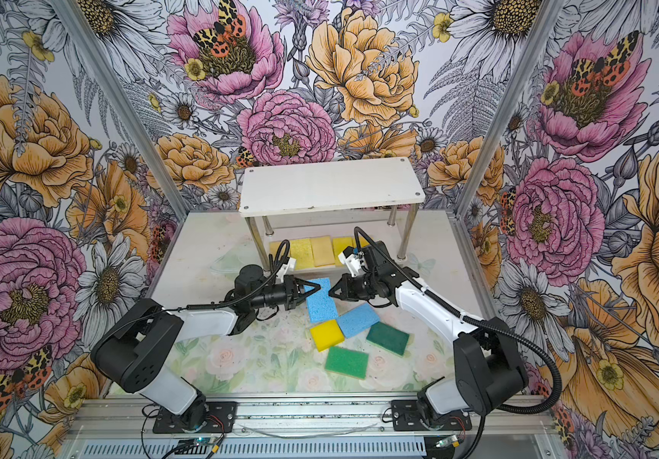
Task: Arrange cleaning sponges on a shelf
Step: Pick up the cleaning sponge at the center of the table.
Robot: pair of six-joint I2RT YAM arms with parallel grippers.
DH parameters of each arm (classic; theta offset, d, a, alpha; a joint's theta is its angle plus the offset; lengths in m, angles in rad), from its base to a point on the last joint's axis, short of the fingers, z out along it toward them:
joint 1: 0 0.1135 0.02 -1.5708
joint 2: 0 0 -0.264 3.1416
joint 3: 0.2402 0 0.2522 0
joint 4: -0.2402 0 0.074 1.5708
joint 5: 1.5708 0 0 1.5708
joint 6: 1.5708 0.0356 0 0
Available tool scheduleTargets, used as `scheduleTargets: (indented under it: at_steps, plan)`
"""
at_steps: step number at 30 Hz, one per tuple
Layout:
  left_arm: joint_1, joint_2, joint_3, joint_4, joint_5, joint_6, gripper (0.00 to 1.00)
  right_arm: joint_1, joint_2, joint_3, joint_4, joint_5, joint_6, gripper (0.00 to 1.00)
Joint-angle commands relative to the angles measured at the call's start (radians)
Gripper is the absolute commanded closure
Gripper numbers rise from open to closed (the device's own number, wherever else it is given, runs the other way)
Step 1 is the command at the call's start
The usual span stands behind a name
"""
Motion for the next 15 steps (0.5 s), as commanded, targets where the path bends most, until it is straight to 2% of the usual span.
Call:
scheduleTargets:
  at_steps: [1,5,7,10,15]
  plan:
    - [-0.01,-0.029,0.01,-0.001,0.005,0.026,0.92,-0.005,-0.048,0.005,0.006,0.034,0.039,0.85]
    - [-0.007,-0.066,0.012,-0.03,-0.036,0.044,0.93,-0.011,-0.115,-0.031,-0.006,0.067,0.096,0.58]
    - [-0.006,-0.093,0.003,-0.034,-0.069,0.054,0.92,-0.01,-0.144,-0.053,-0.007,0.062,0.112,0.51]
    - [-0.009,-0.115,-0.005,-0.016,-0.117,0.048,0.92,-0.002,-0.176,-0.086,-0.009,0.029,0.13,0.46]
    - [-0.031,-0.131,-0.004,0.032,-0.173,0.025,0.91,0.025,-0.23,-0.125,-0.007,0.025,0.154,0.45]
